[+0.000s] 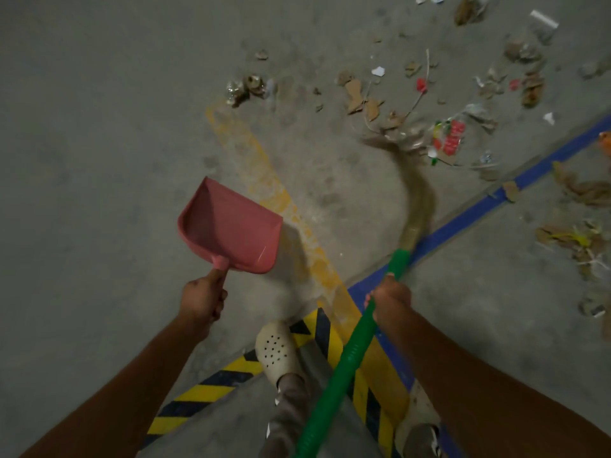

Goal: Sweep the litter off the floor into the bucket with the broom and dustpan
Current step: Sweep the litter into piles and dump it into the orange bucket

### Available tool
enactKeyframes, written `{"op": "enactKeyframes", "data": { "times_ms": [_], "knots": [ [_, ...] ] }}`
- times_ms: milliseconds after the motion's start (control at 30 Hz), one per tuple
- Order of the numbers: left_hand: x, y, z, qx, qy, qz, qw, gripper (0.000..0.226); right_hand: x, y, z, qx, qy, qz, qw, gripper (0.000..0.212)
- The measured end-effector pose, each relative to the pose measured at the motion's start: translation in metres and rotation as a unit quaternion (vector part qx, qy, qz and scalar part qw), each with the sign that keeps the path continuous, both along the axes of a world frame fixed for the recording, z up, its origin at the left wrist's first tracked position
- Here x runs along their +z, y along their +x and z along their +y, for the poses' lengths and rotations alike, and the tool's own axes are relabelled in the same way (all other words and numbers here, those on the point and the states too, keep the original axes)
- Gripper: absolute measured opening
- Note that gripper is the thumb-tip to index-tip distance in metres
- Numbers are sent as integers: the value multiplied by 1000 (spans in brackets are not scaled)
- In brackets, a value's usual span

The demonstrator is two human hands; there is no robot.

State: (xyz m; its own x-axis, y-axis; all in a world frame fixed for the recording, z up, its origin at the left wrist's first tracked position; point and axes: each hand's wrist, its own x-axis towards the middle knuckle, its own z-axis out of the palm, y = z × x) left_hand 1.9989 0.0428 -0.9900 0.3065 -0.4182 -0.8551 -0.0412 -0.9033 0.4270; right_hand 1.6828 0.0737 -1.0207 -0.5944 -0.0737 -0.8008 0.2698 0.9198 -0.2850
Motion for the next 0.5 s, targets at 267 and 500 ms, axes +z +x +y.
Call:
{"op": "enactKeyframes", "data": {
  "times_ms": [267,500],
  "knots": [
    [13,-26,-33,-29,-2,11,1000,44,51,-5,-16,-75,-65,128,987,56],
    [18,-56,-70,-52,-20,-7,998,39,43,18,-54,149,-80,116,979,64]
  ]
}}
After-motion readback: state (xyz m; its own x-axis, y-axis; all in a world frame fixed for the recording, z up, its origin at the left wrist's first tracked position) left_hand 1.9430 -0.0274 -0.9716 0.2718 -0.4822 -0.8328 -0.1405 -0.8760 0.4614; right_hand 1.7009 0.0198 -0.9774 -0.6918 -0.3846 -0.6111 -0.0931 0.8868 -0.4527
